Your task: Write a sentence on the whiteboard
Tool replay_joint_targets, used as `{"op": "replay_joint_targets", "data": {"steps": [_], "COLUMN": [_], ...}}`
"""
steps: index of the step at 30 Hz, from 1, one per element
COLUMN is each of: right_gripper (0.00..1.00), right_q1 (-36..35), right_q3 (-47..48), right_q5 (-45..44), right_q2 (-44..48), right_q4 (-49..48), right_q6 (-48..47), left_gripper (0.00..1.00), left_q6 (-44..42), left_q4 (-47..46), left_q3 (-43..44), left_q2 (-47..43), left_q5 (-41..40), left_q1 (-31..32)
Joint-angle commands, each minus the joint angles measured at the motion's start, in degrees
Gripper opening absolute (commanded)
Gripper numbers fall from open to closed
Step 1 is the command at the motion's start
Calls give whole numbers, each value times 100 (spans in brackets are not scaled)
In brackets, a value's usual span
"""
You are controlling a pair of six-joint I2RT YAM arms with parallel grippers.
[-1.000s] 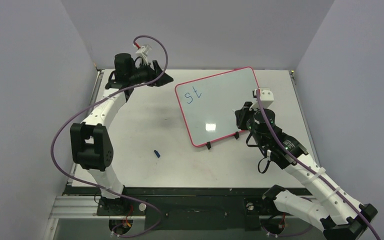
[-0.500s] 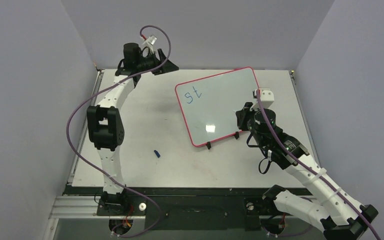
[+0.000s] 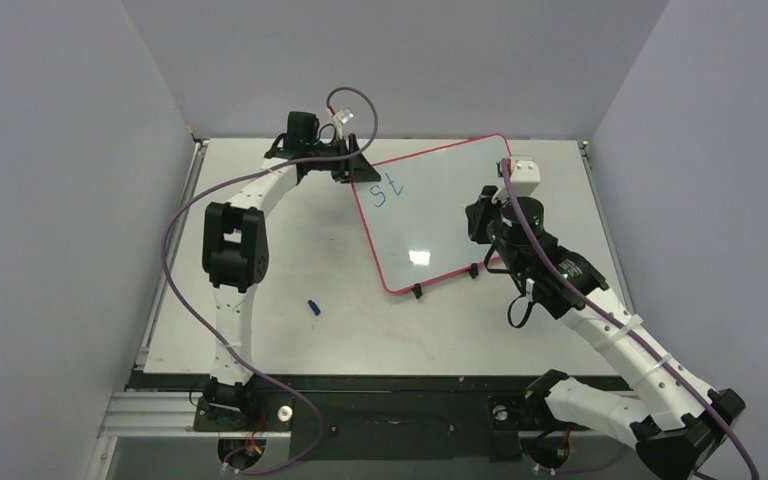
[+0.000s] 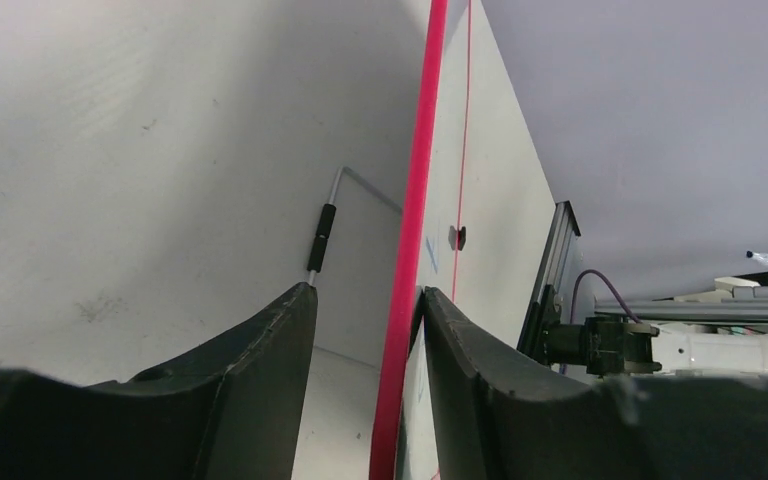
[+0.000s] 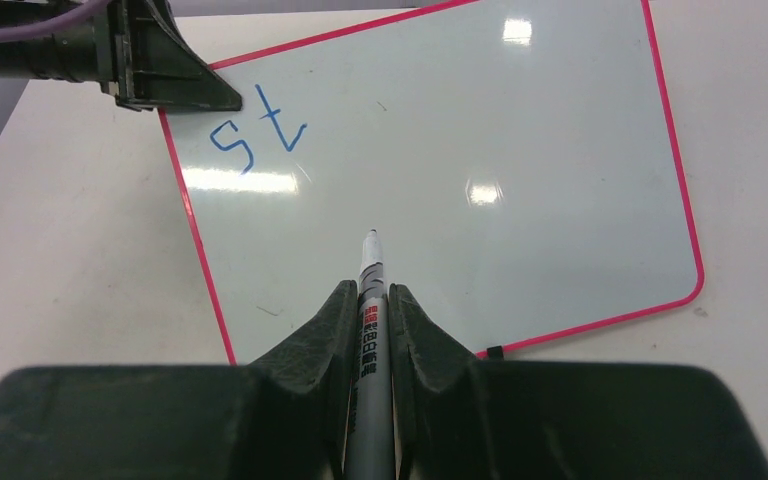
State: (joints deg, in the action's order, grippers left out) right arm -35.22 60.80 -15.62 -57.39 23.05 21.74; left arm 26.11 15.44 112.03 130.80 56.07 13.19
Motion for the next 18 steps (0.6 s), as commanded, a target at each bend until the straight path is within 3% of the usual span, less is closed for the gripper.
{"op": "replay_joint_targets", "data": {"steps": [1, 5, 13, 18], "right_gripper": [0, 0, 0, 0], "right_q1": [42, 43, 42, 50], "right_q3": [283, 319, 533, 735], "right_q5": [111, 144, 239, 310], "right_q2": [-97, -194, -447, -693], "right_q4": [-293, -315, -343, -400], "right_q6": [-15, 12, 50, 76], "left_gripper": [39, 28, 34, 34], "left_q6": [-515, -681, -901, -644], "left_q4": [448, 599, 773, 423], "left_q3": [368, 286, 228, 135], "left_q2": [14, 9, -52, -70], "left_q5": [221, 216, 256, 315], "left_q1": [71, 104, 79, 15]}}
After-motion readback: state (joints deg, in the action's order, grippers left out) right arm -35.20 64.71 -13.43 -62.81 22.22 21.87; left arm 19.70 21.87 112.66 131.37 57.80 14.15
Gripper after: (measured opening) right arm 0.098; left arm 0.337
